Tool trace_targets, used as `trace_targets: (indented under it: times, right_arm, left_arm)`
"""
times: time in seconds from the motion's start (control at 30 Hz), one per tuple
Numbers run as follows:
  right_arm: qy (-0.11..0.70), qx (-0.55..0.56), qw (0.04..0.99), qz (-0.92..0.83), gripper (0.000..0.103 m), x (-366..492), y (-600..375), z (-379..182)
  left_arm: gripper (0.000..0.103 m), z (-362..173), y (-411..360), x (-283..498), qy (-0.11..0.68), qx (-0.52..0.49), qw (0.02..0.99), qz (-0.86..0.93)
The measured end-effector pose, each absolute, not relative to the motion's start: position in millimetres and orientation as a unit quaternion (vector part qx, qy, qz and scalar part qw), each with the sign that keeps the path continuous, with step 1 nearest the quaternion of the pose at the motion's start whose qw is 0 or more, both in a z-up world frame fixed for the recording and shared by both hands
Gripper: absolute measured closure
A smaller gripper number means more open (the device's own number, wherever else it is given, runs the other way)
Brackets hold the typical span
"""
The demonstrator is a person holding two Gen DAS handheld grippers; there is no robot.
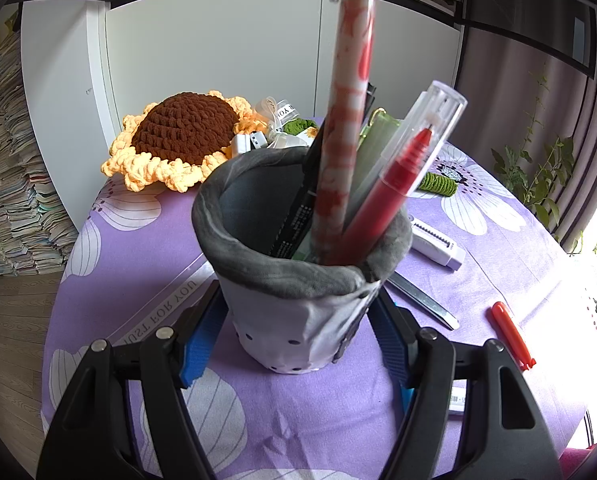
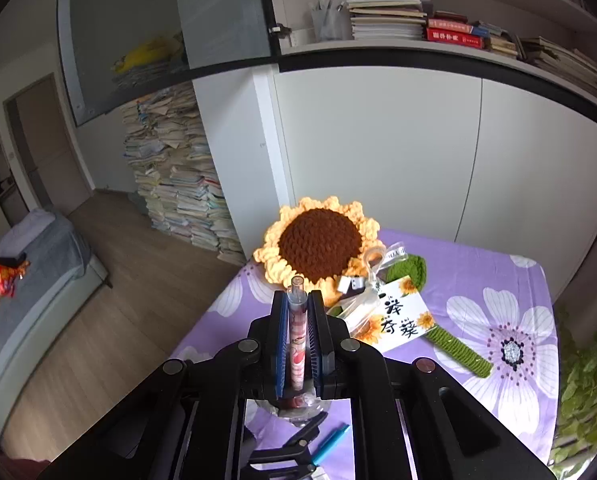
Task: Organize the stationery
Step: 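Lower the pink pen into the pen holder and open the right tool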
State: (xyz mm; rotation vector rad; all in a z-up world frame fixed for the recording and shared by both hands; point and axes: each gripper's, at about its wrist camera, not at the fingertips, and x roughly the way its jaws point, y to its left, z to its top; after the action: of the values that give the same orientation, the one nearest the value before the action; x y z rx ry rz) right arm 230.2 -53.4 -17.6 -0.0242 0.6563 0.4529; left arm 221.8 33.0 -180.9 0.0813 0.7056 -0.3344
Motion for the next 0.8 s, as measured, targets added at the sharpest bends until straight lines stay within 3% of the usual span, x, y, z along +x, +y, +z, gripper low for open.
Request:
trace_targets:
  times: [0.8]
  right_arm:
    - [0.406, 0.03, 0.896, 0.176, 0.091, 239.1, -109.3, -72.4]
  left_arm:
    - [0.033, -181.3, 33.0, 221.7, 0.344, 0.04, 0.924, -0.163]
